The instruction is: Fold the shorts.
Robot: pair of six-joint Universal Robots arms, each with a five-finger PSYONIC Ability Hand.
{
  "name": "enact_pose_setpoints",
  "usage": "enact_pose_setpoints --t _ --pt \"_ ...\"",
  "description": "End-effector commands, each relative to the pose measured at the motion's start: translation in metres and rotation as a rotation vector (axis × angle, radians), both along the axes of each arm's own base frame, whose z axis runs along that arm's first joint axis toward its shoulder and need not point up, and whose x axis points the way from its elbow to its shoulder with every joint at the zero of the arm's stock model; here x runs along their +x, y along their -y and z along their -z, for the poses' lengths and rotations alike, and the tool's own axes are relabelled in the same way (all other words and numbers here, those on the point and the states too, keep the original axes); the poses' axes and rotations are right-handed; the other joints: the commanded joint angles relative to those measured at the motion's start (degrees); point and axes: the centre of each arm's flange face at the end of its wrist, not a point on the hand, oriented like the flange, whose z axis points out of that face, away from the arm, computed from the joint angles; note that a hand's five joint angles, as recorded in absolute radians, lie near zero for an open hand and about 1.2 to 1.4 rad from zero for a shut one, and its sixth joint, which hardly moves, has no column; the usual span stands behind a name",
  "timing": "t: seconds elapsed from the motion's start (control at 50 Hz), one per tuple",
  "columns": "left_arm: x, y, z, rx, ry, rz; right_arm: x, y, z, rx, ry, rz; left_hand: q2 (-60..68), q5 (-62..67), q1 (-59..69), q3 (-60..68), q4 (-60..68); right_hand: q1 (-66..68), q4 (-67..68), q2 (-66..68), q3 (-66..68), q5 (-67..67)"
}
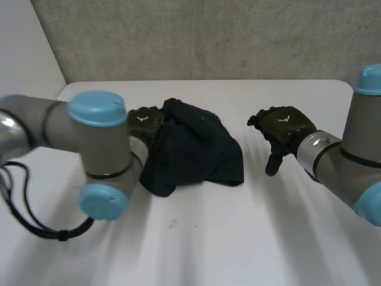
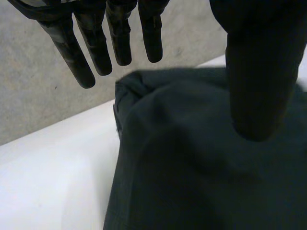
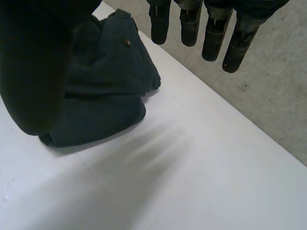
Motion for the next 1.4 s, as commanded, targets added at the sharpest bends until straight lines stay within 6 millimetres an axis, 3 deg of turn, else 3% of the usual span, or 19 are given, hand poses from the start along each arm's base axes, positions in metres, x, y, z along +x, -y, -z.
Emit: enact_pose_setpoints --t 0.02,0.04,0.12,0.14,0.2,0.26,0.48,0.56,0.68,0.9,0.96,0.98,1.0,1.04,1.12,1.14,1.22,1.3,1.4 --pt "-0.011 0.026 0.034 -0.017 0.116 -0.036 0.0 0.001 0.002 0.001 -0.002 0.004 25.45 25.24 25.2 25.53 25.32 0.3 -3.77 -1.65 -1.33 -3.17" --pt "-0.012 0.027 0.033 -0.032 0.145 -0.026 0.0 0.001 0.002 0.0 -0.003 0.003 49.04 48.83 48.79 49.12 48.91 0.3 -3.77 -1.65 -1.33 -3.17" --pt "-0.012 0.024 0.026 -0.055 0.182 -0.021 -0.003 0.003 0.001 -0.003 -0.002 0.013 59.35 59.14 59.1 59.43 59.22 0.3 -3.77 -1.65 -1.33 -3.17" --pt "-0.01 0.022 -0.003 -0.101 0.157 -0.028 -0.003 0.003 0.001 -0.004 -0.001 0.011 59.35 59.14 59.1 59.43 59.22 0.3 -3.77 -1.65 -1.33 -3.17" --pt "0.001 0.018 -0.043 -0.162 0.118 -0.05 -0.003 0.003 0.0 -0.007 -0.001 0.014 59.35 59.14 59.1 59.43 59.22 0.3 -3.77 -1.65 -1.33 -3.17" --pt "0.035 0.019 -0.1 -0.246 0.083 -0.106 -0.003 0.003 -0.001 -0.009 0.0 0.014 59.35 59.14 59.1 59.43 59.22 0.3 -3.77 -1.65 -1.33 -3.17" --pt "0.051 -0.051 -0.112 -0.055 0.164 0.09 0.003 0.005 0.008 -0.01 0.031 0.003 59.35 59.14 59.1 59.43 59.22 0.3 -3.77 -1.65 -1.33 -3.17" --pt "0.05 -0.068 -0.126 -0.078 0.124 0.107 0.024 0.009 0.024 -0.012 0.168 -0.04 59.35 59.14 59.1 59.43 59.22 0.3 -3.77 -1.65 -1.33 -3.17" --pt "0.046 -0.083 -0.14 -0.107 0.087 0.131 0.053 0.022 0.047 -0.025 0.356 -0.062 59.35 59.14 59.1 59.43 59.22 0.3 -3.77 -1.65 -1.33 -3.17" --pt "0.047 -0.097 -0.157 -0.143 0.047 0.145 0.101 0.028 0.083 -0.1 0.342 -0.163 59.35 59.14 59.1 59.43 59.22 0.3 -3.77 -1.65 -1.33 -3.17" --pt "0.047 -0.098 -0.158 -0.144 0.049 0.145 0.106 0.026 0.079 -0.112 0.372 -0.177 59.35 59.14 59.1 59.43 59.22 22.31 18.24 20.36 20.68 18.84" --pt "0.047 -0.098 -0.158 -0.144 0.05 0.144 0.108 0.025 0.071 -0.132 0.41 -0.184 59.35 59.14 59.1 59.43 59.22 53.55 49.48 51.61 51.93 50.09" --pt "0.048 -0.097 -0.158 -0.146 0.051 0.143 0.109 0.025 0.062 -0.153 0.442 -0.187 59.35 59.14 59.1 59.43 59.22 70.13 66.06 68.18 68.5 66.66" --pt "0.048 -0.096 -0.16 -0.151 0.05 0.14 0.105 0.025 0.044 -0.185 0.493 -0.179 59.35 59.14 59.1 59.43 59.22 70.3 66.23 68.35 68.67 66.83" --pt "0.051 -0.097 -0.176 -0.198 0.023 0.133 0.093 0.013 -0.022 -0.283 0.62 -0.207 59.35 59.14 59.1 59.43 59.22 70.3 66.23 68.35 68.67 66.83" --pt "0.052 -0.098 -0.183 -0.216 0.014 0.131 0.084 0.01 -0.054 -0.34 0.646 -0.206 59.35 59.14 59.1 59.43 59.22 70.3 66.23 68.35 68.67 66.83" --pt "0.058 -0.102 -0.218 -0.315 -0.046 0.117 0.044 0.011 -0.112 -0.412 0.63 -0.163 59.35 59.14 59.1 59.43 59.22 70.3 66.23 68.35 68.67 66.83" --pt "0.069 -0.113 -0.257 -0.425 -0.113 0.097 0.013 -0.005 -0.158 -0.434 0.566 -0.172 59.35 59.14 59.1 59.43 59.22 70.3 66.23 68.35 68.67 66.83" --pt "0.081 -0.129 -0.287 -0.513 -0.168 0.084 -0.003 -0.041 -0.18 -0.374 0.46 -0.234 59.35 59.14 59.1 59.43 59.22 70.3 66.23 68.35 68.67 66.83"
